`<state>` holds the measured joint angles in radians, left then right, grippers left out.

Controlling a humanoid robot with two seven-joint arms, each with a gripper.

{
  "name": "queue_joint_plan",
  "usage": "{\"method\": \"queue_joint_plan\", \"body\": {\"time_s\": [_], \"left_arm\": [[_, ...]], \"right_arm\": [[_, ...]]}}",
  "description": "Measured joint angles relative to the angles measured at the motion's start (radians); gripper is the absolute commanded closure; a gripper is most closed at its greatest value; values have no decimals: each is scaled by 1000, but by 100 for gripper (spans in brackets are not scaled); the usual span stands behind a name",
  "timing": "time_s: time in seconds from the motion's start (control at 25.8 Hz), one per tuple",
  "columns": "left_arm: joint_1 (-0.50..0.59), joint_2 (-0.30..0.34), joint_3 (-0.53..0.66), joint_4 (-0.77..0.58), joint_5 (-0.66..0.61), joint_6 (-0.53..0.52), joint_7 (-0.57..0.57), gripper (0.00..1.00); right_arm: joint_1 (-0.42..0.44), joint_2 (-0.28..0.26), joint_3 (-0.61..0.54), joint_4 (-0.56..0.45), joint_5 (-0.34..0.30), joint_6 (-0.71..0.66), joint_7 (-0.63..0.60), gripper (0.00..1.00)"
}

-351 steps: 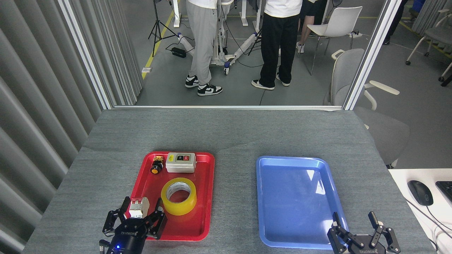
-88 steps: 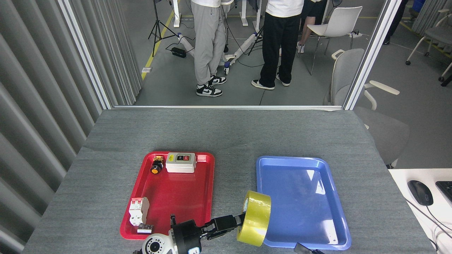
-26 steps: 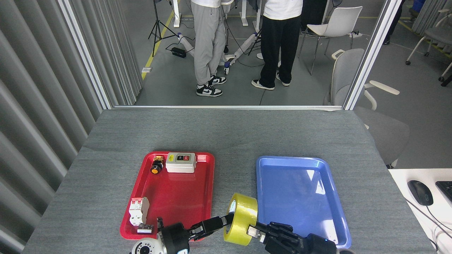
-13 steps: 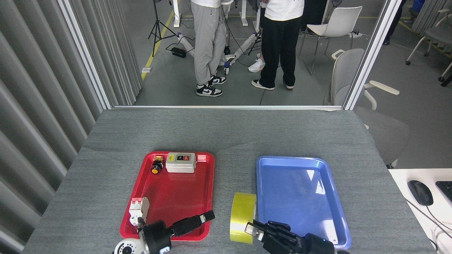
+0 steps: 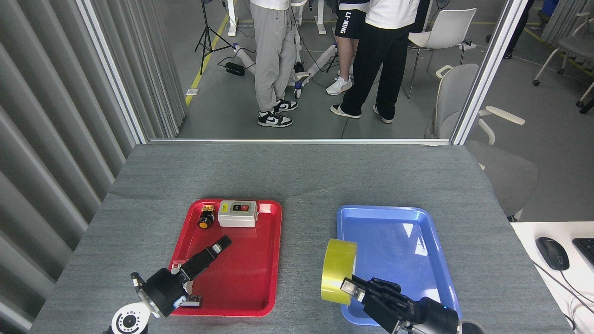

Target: Place and move tape with both arms

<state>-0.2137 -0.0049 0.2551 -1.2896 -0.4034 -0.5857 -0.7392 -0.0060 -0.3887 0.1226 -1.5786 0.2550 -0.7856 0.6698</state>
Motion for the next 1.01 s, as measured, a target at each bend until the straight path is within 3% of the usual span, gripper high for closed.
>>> {"method": "queue_joint_plan", "body": {"time_s": [0.12,0.23,0.31,0.39,0.5,0.66,0.89,1.01], "left_arm": [[-1,2,14,-2,-296,-3,336,0],[0,-1,17,-4,-670,-1,691,0],[0,-1,15,-5,-889,4,844,0],[1,-1,12,-14,-1045,6,921,0],[20,-4,4,-50,-1150,13,959,0],[104,-24,-26,-152,-1181,84,933,0],[214,-47,-67,-260,-1184,163,818,0],[223,-59,-82,-270,-1185,260,756,0]], "right_arm": [[-11,-75,-27,3,16,0,-29,88],[-37,-174,-14,9,48,75,-98,89],[-74,-239,30,14,66,179,-138,90],[-120,-292,94,26,75,292,-156,90],[-221,-351,219,58,81,473,-172,90],[-339,-392,375,133,81,640,-175,90],[-459,-378,538,281,75,730,-169,90],[-523,-357,608,353,72,764,-165,90]]}}
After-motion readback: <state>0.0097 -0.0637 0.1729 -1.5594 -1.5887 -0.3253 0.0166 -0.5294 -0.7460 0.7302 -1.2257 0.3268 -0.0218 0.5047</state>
